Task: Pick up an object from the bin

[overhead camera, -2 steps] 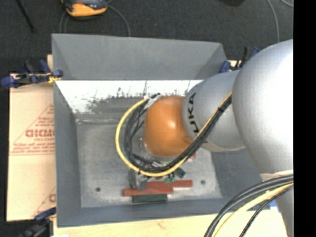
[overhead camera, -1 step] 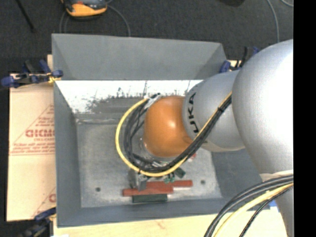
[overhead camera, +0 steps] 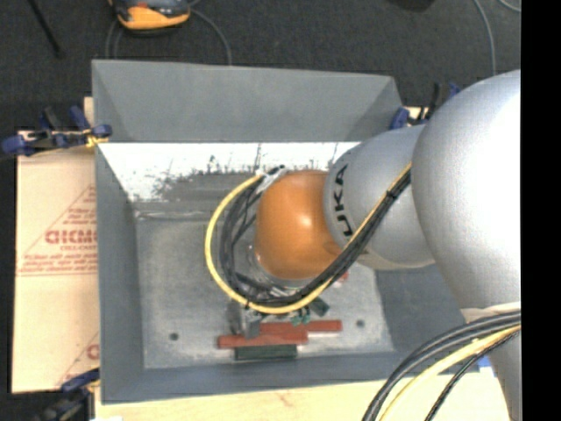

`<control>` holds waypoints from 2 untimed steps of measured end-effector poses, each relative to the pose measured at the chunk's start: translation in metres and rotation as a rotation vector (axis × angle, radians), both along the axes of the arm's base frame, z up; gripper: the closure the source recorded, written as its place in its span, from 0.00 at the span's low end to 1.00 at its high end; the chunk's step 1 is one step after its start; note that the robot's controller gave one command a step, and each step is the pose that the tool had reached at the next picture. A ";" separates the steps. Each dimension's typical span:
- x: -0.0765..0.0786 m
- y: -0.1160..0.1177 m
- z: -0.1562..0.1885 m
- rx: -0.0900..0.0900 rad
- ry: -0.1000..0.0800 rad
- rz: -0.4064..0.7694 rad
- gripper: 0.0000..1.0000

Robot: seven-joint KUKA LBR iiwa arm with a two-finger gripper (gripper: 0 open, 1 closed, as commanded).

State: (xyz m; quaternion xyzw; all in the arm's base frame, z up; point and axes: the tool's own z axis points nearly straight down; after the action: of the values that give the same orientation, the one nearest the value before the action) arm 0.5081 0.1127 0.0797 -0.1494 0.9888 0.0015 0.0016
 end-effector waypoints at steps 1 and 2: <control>0.000 0.000 0.000 0.000 0.000 -0.001 1.00; 0.000 0.000 0.000 0.000 0.000 -0.001 1.00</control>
Offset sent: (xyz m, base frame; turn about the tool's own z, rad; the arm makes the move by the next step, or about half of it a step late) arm 0.0000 0.0000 0.0000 0.0000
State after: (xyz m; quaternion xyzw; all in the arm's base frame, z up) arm 0.5081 0.1127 0.0797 -0.1488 0.9889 0.0015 0.0015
